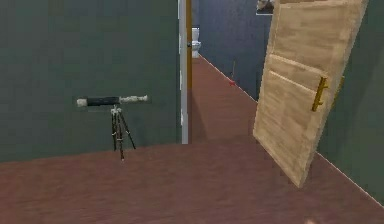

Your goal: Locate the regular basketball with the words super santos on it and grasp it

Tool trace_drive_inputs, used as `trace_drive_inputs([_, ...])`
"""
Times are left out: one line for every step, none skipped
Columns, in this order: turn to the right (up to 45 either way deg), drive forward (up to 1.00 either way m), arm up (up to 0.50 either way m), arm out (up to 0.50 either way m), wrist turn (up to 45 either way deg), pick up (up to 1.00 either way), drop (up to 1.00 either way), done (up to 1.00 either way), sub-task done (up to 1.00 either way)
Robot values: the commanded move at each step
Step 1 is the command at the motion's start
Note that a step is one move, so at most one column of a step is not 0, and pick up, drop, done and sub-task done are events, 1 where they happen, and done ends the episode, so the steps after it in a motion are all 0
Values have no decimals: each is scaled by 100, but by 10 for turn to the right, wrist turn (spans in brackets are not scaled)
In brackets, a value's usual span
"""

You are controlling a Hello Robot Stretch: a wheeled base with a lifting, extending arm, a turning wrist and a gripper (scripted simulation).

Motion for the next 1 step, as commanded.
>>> trace_drive_inputs([90,0,0,0,0,0,0,0,0])
